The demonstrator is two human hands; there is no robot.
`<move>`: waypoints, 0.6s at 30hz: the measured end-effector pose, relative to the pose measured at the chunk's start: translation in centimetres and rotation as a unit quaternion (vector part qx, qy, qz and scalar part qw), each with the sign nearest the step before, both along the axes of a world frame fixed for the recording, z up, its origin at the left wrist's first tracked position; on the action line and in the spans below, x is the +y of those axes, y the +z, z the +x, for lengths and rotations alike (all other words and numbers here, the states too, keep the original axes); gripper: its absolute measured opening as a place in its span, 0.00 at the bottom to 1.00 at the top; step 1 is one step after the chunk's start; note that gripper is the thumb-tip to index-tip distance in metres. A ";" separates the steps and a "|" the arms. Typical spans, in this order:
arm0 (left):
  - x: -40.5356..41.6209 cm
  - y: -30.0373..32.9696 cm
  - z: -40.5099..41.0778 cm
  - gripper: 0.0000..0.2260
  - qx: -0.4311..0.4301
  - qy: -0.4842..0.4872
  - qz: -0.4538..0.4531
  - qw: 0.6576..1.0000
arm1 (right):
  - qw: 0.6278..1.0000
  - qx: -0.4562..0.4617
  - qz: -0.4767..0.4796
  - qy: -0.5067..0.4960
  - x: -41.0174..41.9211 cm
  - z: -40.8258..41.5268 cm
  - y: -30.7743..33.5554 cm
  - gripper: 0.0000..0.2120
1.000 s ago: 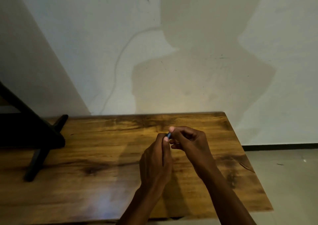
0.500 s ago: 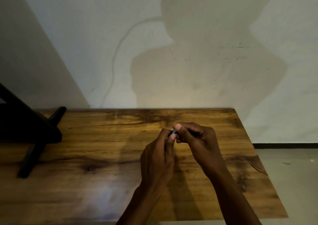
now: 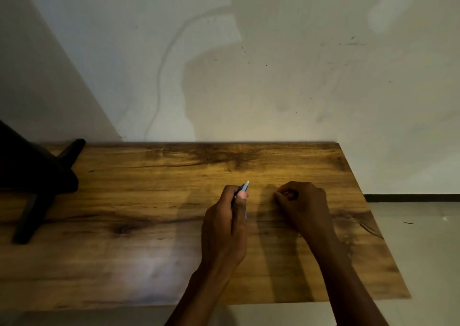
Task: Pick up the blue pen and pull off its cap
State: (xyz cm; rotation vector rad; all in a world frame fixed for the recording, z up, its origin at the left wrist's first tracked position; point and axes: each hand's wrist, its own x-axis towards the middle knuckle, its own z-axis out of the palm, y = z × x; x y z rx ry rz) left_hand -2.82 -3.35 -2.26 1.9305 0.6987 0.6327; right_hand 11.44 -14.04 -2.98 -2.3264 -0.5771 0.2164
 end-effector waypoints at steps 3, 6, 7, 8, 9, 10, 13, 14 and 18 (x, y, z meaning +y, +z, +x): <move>-0.3 -0.1 0.2 0.13 0.007 -0.006 -0.003 1.000 | 1.000 -0.004 -0.001 0.006 0.1 0.1 -0.7 0.04; -0.4 -0.1 0.4 0.14 0.010 -0.006 -0.002 1.000 | 1.000 -0.009 0.007 0.005 0.0 0.5 -0.8 0.06; -0.4 -0.1 0.4 0.15 0.008 -0.006 -0.002 1.000 | 1.000 -0.017 0.014 0.007 -0.1 0.5 -0.5 0.07; -0.5 -0.1 0.4 0.15 0.007 -0.005 -0.002 1.000 | 0.999 -0.026 0.027 0.009 -0.1 0.3 0.1 0.08; -0.6 -0.1 0.4 0.15 0.006 -0.004 -0.002 1.000 | 0.998 -0.028 0.050 0.015 -0.1 -0.1 0.8 0.09; -0.7 -0.1 0.4 0.15 0.005 -0.003 0.000 1.000 | 0.996 -0.014 0.087 0.023 0.1 -0.6 1.7 0.10; -1.0 -0.1 0.5 0.14 0.002 -0.004 0.006 1.000 | 0.959 0.147 0.235 0.060 0.9 -2.3 4.7 0.11; -1.1 -0.1 0.5 0.13 -0.002 -0.005 0.006 1.000 | 0.944 0.182 0.266 0.073 1.2 -2.7 5.4 0.10; -1.1 0.6 0.1 0.12 -0.018 -0.006 0.023 1.000 | 0.933 0.203 0.282 0.097 1.3 -3.2 6.1 0.05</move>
